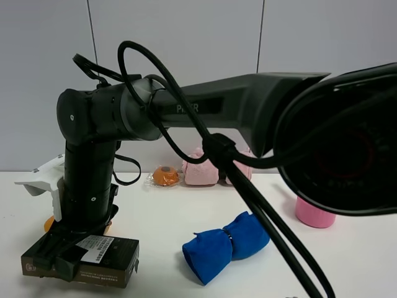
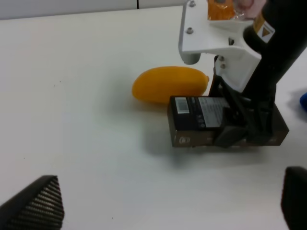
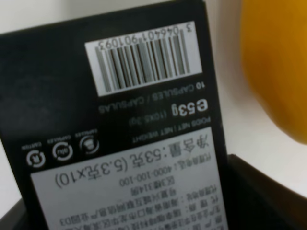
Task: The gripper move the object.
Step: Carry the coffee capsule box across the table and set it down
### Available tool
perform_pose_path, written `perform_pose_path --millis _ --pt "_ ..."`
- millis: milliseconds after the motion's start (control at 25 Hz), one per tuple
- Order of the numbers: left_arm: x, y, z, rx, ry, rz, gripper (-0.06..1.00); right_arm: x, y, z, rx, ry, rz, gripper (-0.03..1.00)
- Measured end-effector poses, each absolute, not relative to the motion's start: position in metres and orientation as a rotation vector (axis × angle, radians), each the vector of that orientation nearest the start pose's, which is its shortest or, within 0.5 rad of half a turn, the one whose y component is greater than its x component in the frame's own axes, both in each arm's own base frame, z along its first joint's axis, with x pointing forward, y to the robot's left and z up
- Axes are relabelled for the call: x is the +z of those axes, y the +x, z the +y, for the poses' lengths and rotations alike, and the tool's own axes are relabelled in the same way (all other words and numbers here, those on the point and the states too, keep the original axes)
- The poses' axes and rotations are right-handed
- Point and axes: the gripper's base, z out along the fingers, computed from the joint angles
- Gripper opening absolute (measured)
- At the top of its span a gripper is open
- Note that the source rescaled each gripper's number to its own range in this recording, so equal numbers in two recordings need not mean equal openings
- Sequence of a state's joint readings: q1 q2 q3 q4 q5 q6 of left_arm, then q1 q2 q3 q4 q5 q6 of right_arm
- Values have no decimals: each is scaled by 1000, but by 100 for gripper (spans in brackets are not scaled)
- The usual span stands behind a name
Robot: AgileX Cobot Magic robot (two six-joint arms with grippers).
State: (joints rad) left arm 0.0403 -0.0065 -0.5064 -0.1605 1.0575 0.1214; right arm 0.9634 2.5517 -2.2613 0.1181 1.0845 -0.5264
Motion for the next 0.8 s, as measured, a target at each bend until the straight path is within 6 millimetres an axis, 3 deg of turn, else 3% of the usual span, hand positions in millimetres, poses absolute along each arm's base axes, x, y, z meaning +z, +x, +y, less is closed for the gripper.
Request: perform_pose_path --millis 800 --pt "280 -7 -13 -89 90 2017 100 130 291 439 257 -2010 2134 3"
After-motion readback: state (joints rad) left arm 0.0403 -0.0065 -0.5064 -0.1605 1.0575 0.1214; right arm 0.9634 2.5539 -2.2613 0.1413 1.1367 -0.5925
